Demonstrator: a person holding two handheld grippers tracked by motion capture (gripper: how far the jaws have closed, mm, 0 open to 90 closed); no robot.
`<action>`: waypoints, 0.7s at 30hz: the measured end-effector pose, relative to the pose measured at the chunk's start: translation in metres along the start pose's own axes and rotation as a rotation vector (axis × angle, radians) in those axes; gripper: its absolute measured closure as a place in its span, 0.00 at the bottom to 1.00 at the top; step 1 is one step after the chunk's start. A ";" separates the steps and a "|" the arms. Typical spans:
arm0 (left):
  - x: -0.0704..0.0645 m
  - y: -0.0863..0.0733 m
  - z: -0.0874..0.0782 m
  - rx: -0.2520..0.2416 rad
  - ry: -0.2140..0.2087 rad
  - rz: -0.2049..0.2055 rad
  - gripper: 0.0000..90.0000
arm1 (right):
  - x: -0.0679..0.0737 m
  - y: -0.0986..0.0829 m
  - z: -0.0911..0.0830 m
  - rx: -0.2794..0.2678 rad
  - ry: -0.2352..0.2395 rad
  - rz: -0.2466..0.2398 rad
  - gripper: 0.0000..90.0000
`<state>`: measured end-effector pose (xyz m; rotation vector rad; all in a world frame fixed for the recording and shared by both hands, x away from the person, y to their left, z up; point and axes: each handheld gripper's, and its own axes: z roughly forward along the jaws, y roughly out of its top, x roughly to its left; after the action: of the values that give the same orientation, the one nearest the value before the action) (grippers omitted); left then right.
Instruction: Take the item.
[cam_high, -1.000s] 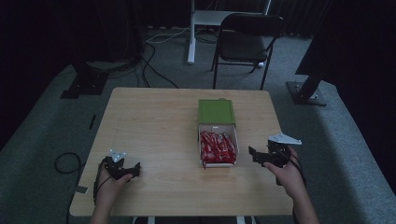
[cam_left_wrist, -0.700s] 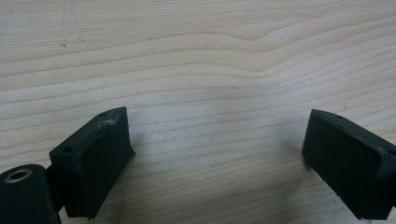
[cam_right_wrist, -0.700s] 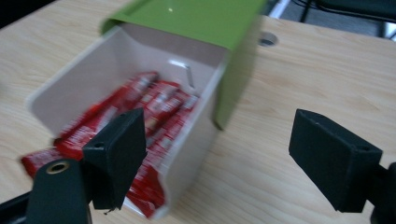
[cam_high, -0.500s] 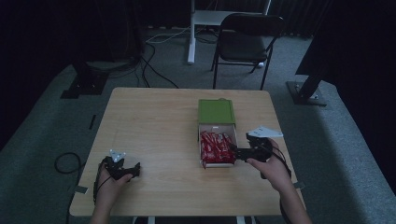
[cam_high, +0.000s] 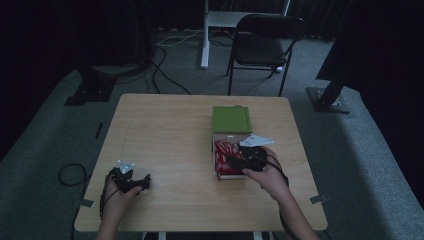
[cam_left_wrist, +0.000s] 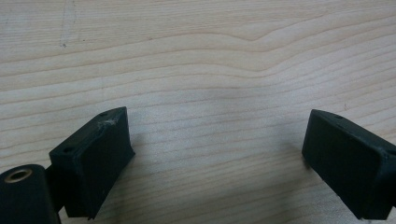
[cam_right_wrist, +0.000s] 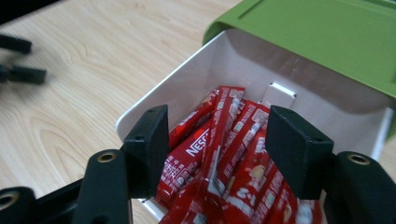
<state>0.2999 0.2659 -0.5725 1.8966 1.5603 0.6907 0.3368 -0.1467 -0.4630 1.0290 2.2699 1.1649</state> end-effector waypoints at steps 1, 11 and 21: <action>0.000 0.000 0.000 0.000 0.000 0.000 0.10 | 0.001 0.000 0.003 0.006 -0.001 -0.010 0.46; 0.000 0.000 0.000 0.000 0.000 -0.001 0.10 | 0.002 -0.003 0.030 0.092 -0.037 -0.021 0.66; 0.000 0.000 0.000 0.001 0.000 0.000 0.10 | 0.001 -0.009 0.046 0.145 -0.040 0.048 0.76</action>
<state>0.2998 0.2660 -0.5724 1.8966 1.5608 0.6899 0.3608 -0.1250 -0.4976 1.1558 2.3385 1.0008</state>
